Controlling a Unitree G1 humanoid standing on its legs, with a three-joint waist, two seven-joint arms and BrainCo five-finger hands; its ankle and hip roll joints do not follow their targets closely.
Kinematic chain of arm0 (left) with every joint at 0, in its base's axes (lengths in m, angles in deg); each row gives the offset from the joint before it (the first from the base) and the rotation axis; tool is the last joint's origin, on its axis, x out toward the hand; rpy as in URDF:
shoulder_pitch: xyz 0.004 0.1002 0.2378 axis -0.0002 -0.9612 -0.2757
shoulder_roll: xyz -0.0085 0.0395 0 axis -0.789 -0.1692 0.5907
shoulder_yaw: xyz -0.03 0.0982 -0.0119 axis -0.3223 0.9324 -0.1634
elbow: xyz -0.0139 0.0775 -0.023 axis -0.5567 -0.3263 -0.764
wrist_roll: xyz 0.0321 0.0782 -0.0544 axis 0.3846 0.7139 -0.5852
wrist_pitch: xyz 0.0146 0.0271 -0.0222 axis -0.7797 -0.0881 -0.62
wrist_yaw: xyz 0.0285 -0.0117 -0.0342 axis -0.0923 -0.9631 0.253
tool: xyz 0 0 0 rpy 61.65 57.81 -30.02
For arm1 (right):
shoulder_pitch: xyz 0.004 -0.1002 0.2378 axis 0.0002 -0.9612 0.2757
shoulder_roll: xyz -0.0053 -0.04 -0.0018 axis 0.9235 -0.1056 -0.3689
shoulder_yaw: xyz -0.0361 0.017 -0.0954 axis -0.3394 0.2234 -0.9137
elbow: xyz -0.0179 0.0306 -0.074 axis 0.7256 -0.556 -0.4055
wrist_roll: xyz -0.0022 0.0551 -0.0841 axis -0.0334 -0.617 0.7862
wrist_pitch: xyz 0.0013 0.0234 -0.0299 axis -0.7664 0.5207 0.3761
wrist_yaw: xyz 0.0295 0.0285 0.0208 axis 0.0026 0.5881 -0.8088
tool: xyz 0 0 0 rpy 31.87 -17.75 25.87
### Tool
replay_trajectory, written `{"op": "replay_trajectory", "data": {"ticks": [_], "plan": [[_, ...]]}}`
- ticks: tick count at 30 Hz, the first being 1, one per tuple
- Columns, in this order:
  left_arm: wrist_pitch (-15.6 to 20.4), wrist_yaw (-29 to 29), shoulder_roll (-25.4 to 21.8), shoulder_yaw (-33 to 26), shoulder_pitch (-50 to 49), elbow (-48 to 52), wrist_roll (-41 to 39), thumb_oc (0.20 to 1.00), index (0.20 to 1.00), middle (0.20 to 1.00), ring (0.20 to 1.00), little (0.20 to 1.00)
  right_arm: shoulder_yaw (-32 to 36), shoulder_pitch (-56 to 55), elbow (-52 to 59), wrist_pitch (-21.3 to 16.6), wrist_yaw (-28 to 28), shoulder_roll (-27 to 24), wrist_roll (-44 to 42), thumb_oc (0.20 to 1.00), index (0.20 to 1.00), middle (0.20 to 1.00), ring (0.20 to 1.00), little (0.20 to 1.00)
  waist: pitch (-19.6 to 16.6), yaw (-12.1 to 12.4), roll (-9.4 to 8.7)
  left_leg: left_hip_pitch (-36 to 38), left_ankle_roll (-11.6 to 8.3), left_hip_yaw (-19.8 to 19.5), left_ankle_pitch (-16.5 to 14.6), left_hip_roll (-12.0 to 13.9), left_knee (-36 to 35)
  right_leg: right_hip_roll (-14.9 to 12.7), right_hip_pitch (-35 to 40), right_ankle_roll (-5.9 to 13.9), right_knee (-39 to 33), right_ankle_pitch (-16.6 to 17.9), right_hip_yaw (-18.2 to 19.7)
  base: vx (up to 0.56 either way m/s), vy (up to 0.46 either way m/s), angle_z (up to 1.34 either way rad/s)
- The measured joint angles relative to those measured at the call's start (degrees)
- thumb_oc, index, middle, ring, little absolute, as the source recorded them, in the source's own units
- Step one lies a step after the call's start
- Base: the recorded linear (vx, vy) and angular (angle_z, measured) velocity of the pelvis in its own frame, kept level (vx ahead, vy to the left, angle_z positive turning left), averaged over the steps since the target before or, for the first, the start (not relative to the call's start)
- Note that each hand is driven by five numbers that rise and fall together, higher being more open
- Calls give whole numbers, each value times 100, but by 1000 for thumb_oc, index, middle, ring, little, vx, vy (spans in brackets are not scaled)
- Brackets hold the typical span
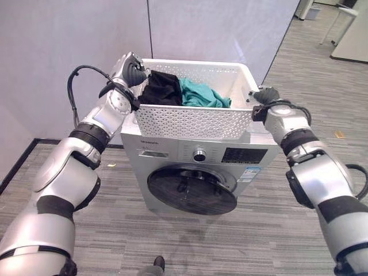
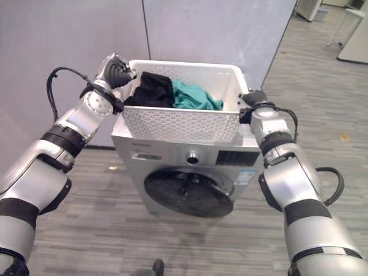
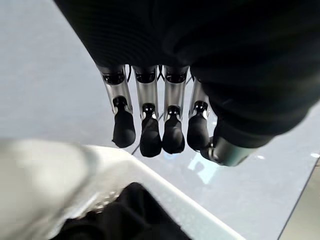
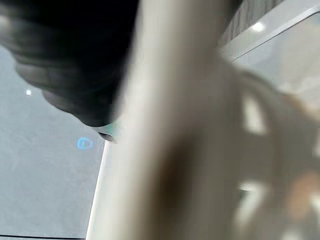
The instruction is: Grab the laundry basket,head to the washer,open it,put in the laundry and shut it.
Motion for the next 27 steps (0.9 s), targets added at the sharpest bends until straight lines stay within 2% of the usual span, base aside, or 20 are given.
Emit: {"op": "replay_trajectory", "data": {"ticks": [2,8,9,10,11,19,22,27], "plan": [[6,123,5,-11,-2,47,-6,200,200,200,200,200,-3,58,8,-6,30,-50,0,200,200,200,200,200,-38,13,28,-168,-14,-34,91,19,1,29,-108,51,-55,33,-74,-18,5,12],[10,234,-11,-36,-44,294,-5,200,200,200,200,200,-5,81,-18,-7,108,-93,3,200,200,200,200,200,-45,45,31,-224,-22,-34,100,35,-1,44,-164,53,-66,51,-74,1,0,1],[8,238,-14,-36,-44,293,-5,269,269,269,269,269,-4,93,-39,-7,118,-95,3,420,420,420,420,420,-45,54,30,-224,-21,-34,100,35,-4,44,-165,53,-66,51,-74,0,0,0],[9,243,-14,-36,-44,292,-7,504,504,504,504,504,-3,103,-62,-7,123,-97,4,740,740,740,740,740,-47,56,28,-223,-21,-34,100,35,-6,44,-165,53,-67,51,-75,0,0,0],[9,278,-12,-40,-44,277,-8,1000,1000,1000,1000,1000,-3,128,-113,-7,131,-98,4,1000,1000,1000,1000,1000,-48,56,26,-223,-21,-36,100,35,-9,45,-164,53,-68,51,-79,0,0,0],[11,559,28,-606,-70,255,-340,1000,1000,1000,1000,1000,38,171,-178,-6,402,-228,6,1000,1000,1000,1000,1000,-59,36,10,-214,-9,-85,131,18,-69,46,-149,54,-82,57,-114,8,2,2],[22,785,-70,-1096,-96,302,-523,1000,1000,1000,1000,1000,300,148,69,-28,577,-299,-110,1000,1000,1000,1000,1000,-60,-39,8,-109,-7,-57,161,15,-174,31,-93,59,-110,62,-106,44,1,-4],[103,910,-329,-1212,-97,529,-527,1000,1000,1000,1000,1000,396,127,523,-287,658,-573,-481,1000,1000,1000,1000,1000,-67,-119,-3,90,-14,-10,205,16,-367,20,9,63,-167,65,-92,21,-6,-6]]}}
